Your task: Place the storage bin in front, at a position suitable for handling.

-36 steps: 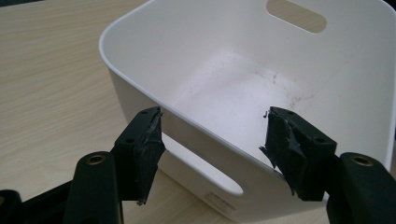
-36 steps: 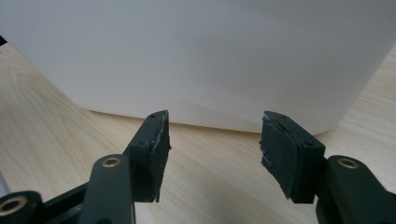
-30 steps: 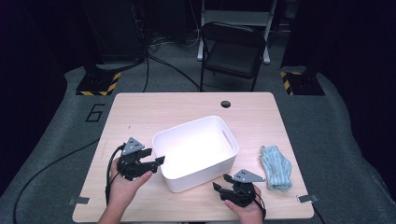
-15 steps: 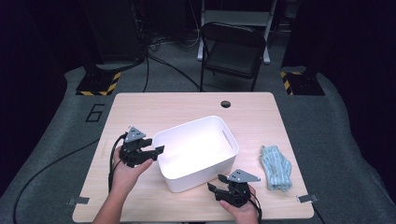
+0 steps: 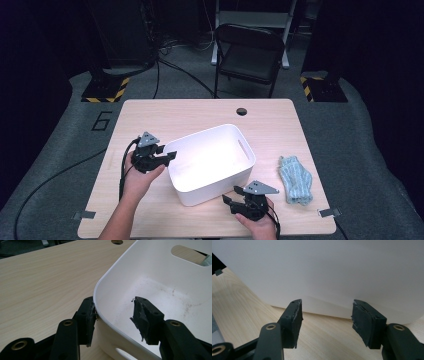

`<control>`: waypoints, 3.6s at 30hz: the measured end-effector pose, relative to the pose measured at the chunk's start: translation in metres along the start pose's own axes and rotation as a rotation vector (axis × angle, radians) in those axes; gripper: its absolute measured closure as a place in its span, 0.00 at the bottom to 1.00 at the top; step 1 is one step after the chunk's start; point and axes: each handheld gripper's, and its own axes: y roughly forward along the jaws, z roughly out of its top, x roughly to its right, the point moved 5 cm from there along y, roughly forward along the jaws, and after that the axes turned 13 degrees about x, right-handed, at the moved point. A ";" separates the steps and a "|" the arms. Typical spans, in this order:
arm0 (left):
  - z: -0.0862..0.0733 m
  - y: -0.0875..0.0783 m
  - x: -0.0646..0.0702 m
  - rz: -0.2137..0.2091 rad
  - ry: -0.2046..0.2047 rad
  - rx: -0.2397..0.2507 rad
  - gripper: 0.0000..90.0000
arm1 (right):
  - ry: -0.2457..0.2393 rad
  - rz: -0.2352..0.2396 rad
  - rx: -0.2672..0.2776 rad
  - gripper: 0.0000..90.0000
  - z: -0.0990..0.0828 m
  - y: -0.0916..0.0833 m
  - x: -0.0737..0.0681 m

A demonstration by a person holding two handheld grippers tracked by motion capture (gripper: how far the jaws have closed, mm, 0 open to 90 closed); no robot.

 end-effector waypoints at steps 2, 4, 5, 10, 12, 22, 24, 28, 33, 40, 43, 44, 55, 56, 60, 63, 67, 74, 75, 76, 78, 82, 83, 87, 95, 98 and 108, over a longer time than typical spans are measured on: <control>-0.002 -0.001 0.000 -0.002 -0.002 -0.002 0.58 | 0.006 0.000 -0.002 0.46 0.000 0.000 0.000; -0.004 -0.002 0.000 -0.005 -0.002 -0.002 0.58 | 0.013 0.010 -0.004 0.45 0.001 0.001 0.000; -0.004 -0.003 0.000 -0.006 0.000 0.002 0.58 | 0.012 0.020 -0.001 0.44 0.001 0.002 0.000; -0.006 -0.007 0.000 0.002 0.009 -0.008 0.57 | 0.032 0.025 0.007 0.41 0.002 0.005 0.000; -0.007 -0.009 0.000 0.002 0.016 -0.016 0.57 | 0.037 0.018 0.011 0.40 0.003 0.006 0.000; -0.018 -0.026 0.000 0.003 -0.027 0.015 0.51 | -0.014 0.065 0.013 0.38 0.012 0.018 -0.008; -0.020 -0.029 0.000 0.008 -0.038 0.026 0.50 | -0.013 0.096 0.010 0.37 0.013 0.021 -0.013; -0.023 -0.034 0.001 0.022 -0.045 0.041 0.49 | -0.010 0.126 0.000 0.36 0.013 0.025 -0.022; -0.026 -0.040 0.004 0.027 -0.061 0.040 0.47 | -0.014 0.127 0.004 0.34 0.012 0.028 -0.024; -0.028 -0.043 0.014 0.013 -0.057 0.028 0.44 | -0.003 0.125 0.015 0.33 0.015 0.023 -0.024; -0.028 -0.043 0.019 -0.003 -0.056 0.029 0.44 | 0.005 0.137 0.012 0.32 0.013 0.019 -0.030; -0.029 -0.042 0.021 -0.015 -0.059 0.023 0.44 | 0.007 0.138 0.007 0.32 0.011 0.017 -0.032; -0.026 -0.035 0.033 -0.088 -0.030 -0.004 0.50 | 0.001 0.111 0.020 0.27 0.005 -0.005 -0.048; -0.025 -0.033 0.033 -0.086 -0.027 0.002 0.51 | 0.003 0.109 0.017 0.27 0.004 -0.006 -0.050; -0.023 -0.029 0.034 -0.113 -0.020 -0.015 0.58 | -0.024 0.098 0.011 0.26 -0.001 -0.006 -0.058; -0.023 -0.028 0.035 -0.095 -0.010 -0.021 0.64 | -0.086 0.065 -0.001 0.25 -0.003 -0.006 -0.061; -0.024 -0.030 0.034 -0.102 -0.023 -0.018 0.74 | -0.105 0.023 -0.011 0.21 -0.005 -0.005 -0.060; -0.023 -0.036 0.034 -0.086 -0.037 -0.002 0.76 | -0.082 0.030 -0.021 0.22 -0.004 -0.003 -0.056; -0.024 -0.037 0.034 -0.089 -0.034 -0.008 0.77 | -0.077 0.028 -0.018 0.23 -0.003 -0.002 -0.055; -0.024 -0.037 0.035 -0.083 -0.035 -0.002 0.76 | -0.074 0.035 -0.020 0.25 -0.003 -0.002 -0.054; -0.024 -0.038 0.036 -0.074 -0.041 0.000 0.75 | -0.069 0.034 -0.011 0.27 -0.002 -0.002 -0.052; -0.024 -0.040 0.039 -0.048 -0.031 -0.009 0.74 | -0.066 0.023 -0.005 0.28 0.000 -0.001 -0.048; -0.025 -0.040 0.040 -0.048 -0.028 -0.014 0.73 | -0.061 0.029 0.000 0.28 0.001 0.000 -0.048; -0.026 -0.042 0.046 -0.067 -0.020 -0.025 0.68 | -0.072 0.016 0.000 0.27 0.001 0.000 -0.046; -0.027 -0.041 0.056 -0.067 -0.038 -0.016 0.61 | -0.075 0.007 -0.002 0.27 0.003 -0.003 -0.037; -0.027 -0.039 0.062 -0.069 -0.031 -0.020 0.58 | -0.062 0.006 -0.002 0.27 0.003 -0.004 -0.032; -0.022 -0.042 0.058 -0.097 -0.014 0.012 0.49 | -0.045 -0.027 0.015 0.30 0.005 -0.007 -0.019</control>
